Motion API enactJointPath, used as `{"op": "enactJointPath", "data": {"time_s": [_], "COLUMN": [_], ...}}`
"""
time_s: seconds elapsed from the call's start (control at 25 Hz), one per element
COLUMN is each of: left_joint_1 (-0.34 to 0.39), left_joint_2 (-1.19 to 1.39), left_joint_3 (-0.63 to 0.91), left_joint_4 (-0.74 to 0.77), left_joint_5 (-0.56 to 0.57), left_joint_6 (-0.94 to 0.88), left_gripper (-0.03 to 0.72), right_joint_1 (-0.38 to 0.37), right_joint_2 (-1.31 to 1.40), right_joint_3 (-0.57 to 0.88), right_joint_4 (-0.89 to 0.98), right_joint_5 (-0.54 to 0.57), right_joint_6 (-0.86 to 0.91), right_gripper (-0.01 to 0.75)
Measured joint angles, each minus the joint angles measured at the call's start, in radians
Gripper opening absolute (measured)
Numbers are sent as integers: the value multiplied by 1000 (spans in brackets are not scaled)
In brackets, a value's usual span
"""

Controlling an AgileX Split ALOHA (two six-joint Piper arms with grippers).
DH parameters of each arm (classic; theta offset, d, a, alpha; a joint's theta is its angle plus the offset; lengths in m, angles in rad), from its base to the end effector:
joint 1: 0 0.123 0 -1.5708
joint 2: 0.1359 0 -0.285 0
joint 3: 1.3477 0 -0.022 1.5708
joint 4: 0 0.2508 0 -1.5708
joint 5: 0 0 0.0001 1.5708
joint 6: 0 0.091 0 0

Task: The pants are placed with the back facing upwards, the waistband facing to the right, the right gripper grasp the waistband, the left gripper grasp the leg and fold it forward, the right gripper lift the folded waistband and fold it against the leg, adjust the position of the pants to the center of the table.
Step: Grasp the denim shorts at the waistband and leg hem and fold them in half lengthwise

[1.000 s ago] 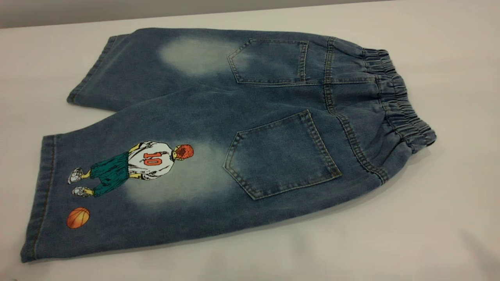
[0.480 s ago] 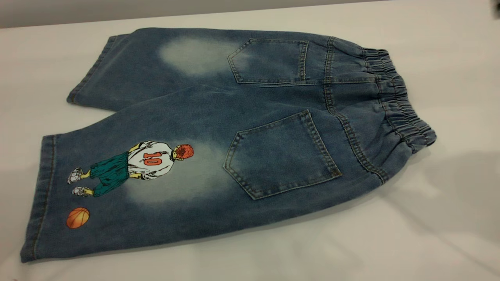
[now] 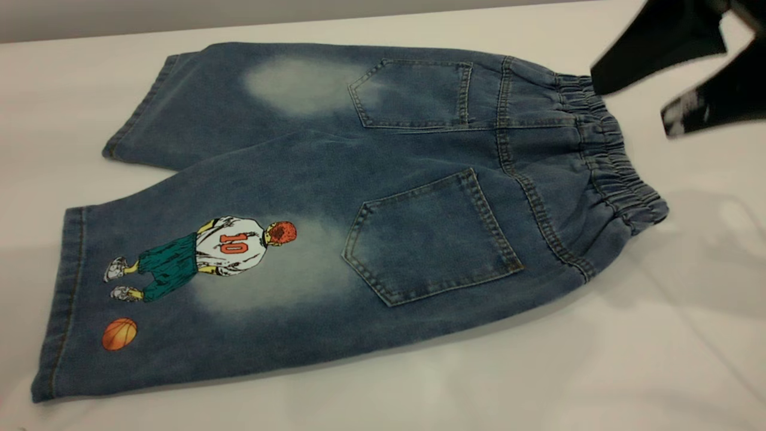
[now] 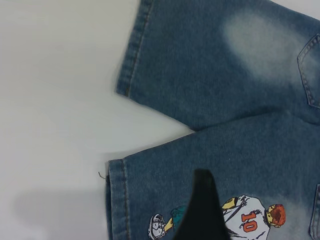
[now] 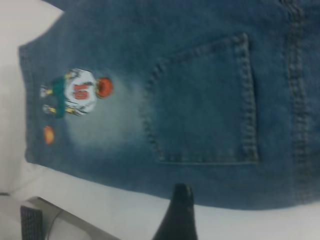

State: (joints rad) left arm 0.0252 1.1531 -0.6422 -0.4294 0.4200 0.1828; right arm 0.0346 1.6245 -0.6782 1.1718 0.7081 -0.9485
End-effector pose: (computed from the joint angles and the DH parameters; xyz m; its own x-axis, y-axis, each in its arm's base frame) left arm 0.2205 -0.0099 0.2487 -0.7268 -0.2269 -0.6483 -0.0630 0.9619 -0.2661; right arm 0.2598 0.0636 0.1600 -0.9475 0.0596 -0.3143 -0.1474 0.7906 0.5944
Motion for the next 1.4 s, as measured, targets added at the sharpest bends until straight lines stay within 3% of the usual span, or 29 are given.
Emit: {"op": "enactJointPath", "data": {"time_s": [0.4,1.0,1.4], "left_joint_1": [0,0,0], "left_joint_2": [0,0,0], "left_joint_3": [0,0,0], "left_joint_4": [-1,-17,-19], "left_joint_5": [-7,-7,4], "left_joint_6": [0,17,17], "left_gripper": [507,507,507], "right_joint_1": [-196,-196,-196], "right_joint_2": [181,480,544], "right_joint_3": [1,0,-98], "right_joint_4": [105,253,291], "right_joint_5": [56,24,99], "right_joint_6": [-152,-384,-423], "right_gripper": [585,585,584]}}
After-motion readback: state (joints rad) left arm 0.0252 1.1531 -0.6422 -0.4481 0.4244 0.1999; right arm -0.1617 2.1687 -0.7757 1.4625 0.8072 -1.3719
